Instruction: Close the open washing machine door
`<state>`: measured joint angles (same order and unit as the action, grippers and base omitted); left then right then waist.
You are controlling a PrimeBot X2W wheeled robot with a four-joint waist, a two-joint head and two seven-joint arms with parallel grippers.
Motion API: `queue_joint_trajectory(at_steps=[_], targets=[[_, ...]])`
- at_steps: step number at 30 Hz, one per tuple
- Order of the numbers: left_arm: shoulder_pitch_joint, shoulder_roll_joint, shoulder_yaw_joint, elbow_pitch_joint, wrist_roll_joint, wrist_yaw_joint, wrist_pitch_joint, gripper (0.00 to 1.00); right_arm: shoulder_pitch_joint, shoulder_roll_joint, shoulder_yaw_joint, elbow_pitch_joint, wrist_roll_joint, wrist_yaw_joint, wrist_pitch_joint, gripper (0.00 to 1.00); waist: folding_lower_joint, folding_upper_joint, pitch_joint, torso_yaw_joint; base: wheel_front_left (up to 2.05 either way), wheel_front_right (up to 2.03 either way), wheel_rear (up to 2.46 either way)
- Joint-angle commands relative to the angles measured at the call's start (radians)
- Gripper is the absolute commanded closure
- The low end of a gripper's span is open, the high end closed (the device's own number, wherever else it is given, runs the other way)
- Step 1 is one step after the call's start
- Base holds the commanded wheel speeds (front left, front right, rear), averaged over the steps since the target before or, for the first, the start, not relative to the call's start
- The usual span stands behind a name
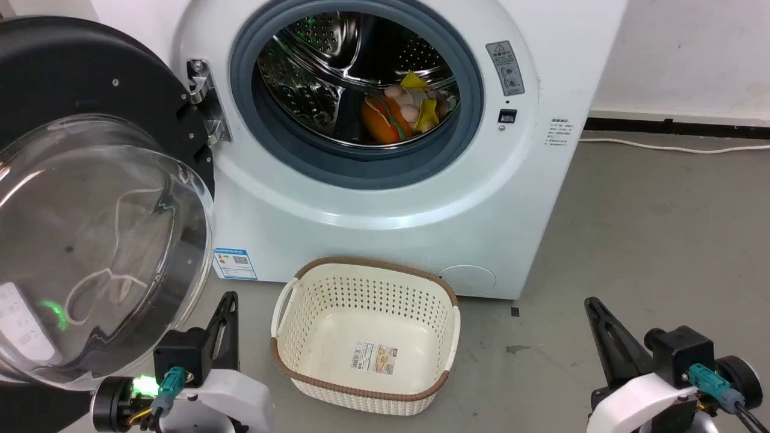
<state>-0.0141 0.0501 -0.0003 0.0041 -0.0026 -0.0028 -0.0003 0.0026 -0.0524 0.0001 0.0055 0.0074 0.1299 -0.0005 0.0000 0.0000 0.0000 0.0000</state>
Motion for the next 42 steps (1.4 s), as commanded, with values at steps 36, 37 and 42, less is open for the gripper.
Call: queue_joint_trajectory(at_steps=[36,37,42], targets=[[0.014,0.0,0.0,-0.004,0.003,0.003,0.0,1.0,-0.003,0.002,0.0,-0.005,-0.007,0.001,0.0,1.0,0.0,0.0,0.0,0.0,0.0,0.0,0.0],[0.014,0.0,0.0,-0.004,0.003,0.003,0.0,1.0,-0.003,0.002,0.0,-0.005,-0.007,0.001,0.0,1.0,0.0,0.0,0.0,0.0,0.0,0.0,0.0],[0.0,0.0,0.0,0.0,0.0,0.0,0.0,0.0,0.0,0.0,0.0,0.0,0.0,0.0,0.0,0.0,0.0,0.0,0.0,0.0,0.0,0.0,0.0]])
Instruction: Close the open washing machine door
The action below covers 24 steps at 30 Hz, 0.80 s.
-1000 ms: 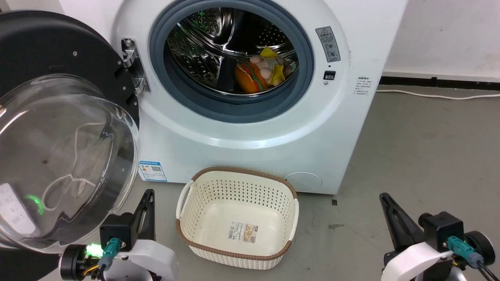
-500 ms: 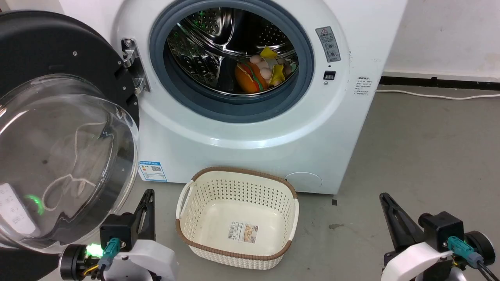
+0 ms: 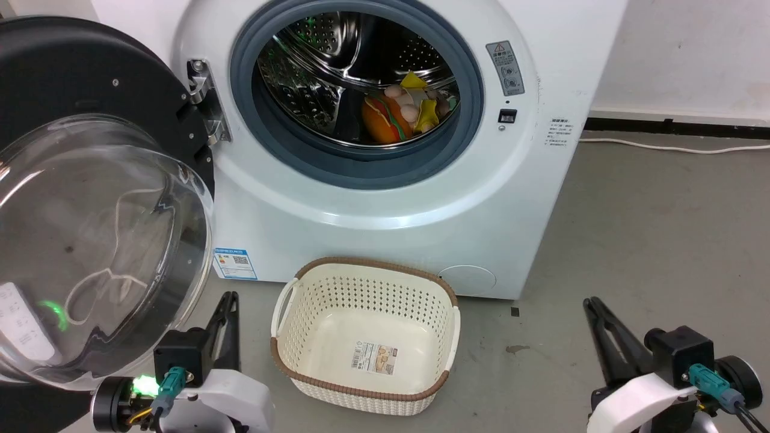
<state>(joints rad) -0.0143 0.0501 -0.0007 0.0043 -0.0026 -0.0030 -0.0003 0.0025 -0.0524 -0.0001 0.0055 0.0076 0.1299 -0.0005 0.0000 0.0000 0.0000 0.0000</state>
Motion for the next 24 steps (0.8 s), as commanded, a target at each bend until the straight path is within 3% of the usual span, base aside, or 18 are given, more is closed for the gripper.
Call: queue_joint_trajectory(at_steps=[1,24], targets=[[0.0,0.0,0.0,0.001,0.0,0.0,-0.001,0.0,0.0,0.0,0.0,0.001,0.001,0.0,-0.001,0.0,0.0,0.0,0.0,0.0,0.0,0.0,0.0],[-0.006,0.002,-0.029,0.006,-0.003,0.009,-0.047,0.0,0.005,0.0,-0.013,0.015,0.05,0.0,-0.047,0.0,0.0,0.0,-0.003,0.044,0.0,0.0,0.0]])
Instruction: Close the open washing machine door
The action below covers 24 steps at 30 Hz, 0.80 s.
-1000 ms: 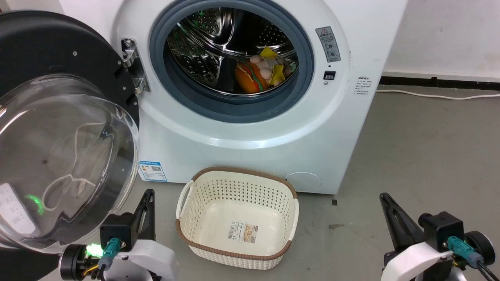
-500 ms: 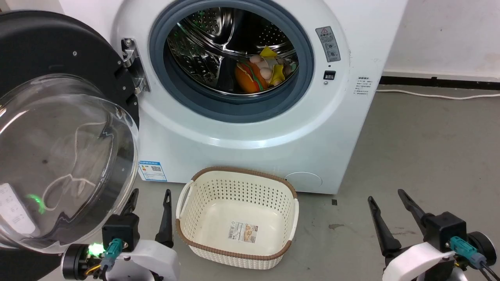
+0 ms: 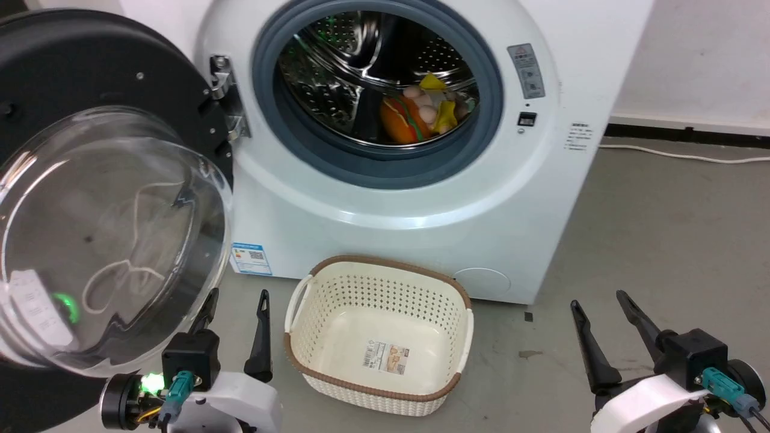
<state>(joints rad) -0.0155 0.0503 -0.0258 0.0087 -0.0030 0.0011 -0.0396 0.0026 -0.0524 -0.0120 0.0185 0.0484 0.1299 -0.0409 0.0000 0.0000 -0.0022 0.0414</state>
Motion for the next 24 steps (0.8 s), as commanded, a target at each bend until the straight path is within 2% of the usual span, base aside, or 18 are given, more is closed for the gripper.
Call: queue_joint_trajectory(at_steps=[1,24], targets=[[-0.005,0.002,-0.006,0.002,-0.003,0.006,-0.012,0.0,0.005,0.0,-0.001,0.005,0.017,0.0,-0.011,0.0,0.0,0.0,-0.002,0.014,0.0,0.0,0.0],[0.012,0.009,-0.012,-0.011,-0.007,0.025,-0.058,0.0,-0.01,0.001,0.044,0.048,0.042,0.0,-0.057,0.0,0.0,0.0,-0.006,0.145,0.0,0.0,0.0]])
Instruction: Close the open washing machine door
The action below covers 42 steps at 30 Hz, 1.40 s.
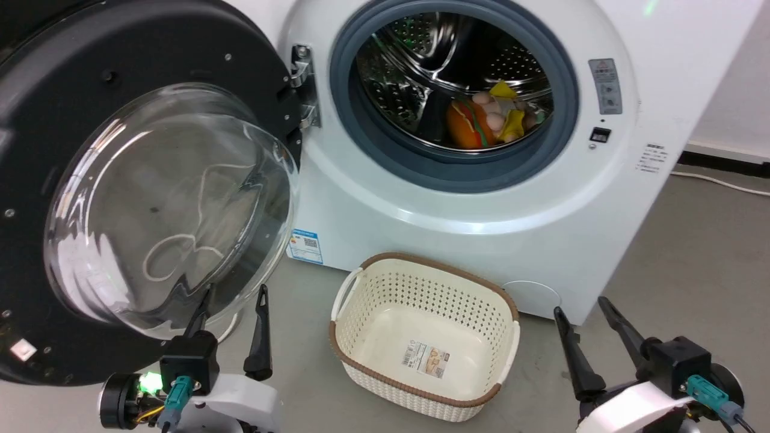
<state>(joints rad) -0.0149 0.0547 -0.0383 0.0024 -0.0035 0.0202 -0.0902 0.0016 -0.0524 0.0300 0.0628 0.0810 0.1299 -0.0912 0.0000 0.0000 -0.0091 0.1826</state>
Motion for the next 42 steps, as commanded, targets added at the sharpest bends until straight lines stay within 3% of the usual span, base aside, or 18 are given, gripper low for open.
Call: queue_joint_trajectory(at_steps=[1,38,39,40,41,42], targets=[[0.012,0.005,0.001,-0.007,-0.007,0.007,-0.01,0.0,-0.011,0.001,0.006,0.006,0.011,0.0,-0.009,0.0,0.0,0.0,0.002,0.008,0.0,0.0,0.0],[0.038,-0.001,0.01,-0.035,-0.013,0.025,-0.087,0.0,-0.044,0.002,0.083,0.069,0.067,0.001,-0.086,0.0,0.0,0.0,0.013,0.168,0.0,0.0,0.0],[0.039,-0.001,0.009,-0.035,-0.013,0.023,-0.089,0.2,-0.044,0.002,0.084,0.071,0.069,0.001,-0.088,0.0,0.0,0.0,0.013,0.173,0.0,0.0,0.0],[0.039,-0.001,0.009,-0.036,-0.016,0.02,-0.091,0.7,-0.044,0.002,0.085,0.072,0.071,0.001,-0.09,0.0,0.0,0.0,0.014,0.177,0.0,0.0,0.0],[0.038,-0.001,0.009,-0.039,-0.019,0.017,-0.093,1.0,-0.044,0.002,0.087,0.073,0.073,0.001,-0.092,0.0,0.0,0.0,0.014,0.181,0.0,0.0,0.0],[0.038,-0.001,0.009,-0.043,-0.02,0.014,-0.095,1.0,-0.044,0.002,0.088,0.074,0.074,0.001,-0.094,0.0,0.0,0.0,0.014,0.186,0.0,0.0,0.0]])
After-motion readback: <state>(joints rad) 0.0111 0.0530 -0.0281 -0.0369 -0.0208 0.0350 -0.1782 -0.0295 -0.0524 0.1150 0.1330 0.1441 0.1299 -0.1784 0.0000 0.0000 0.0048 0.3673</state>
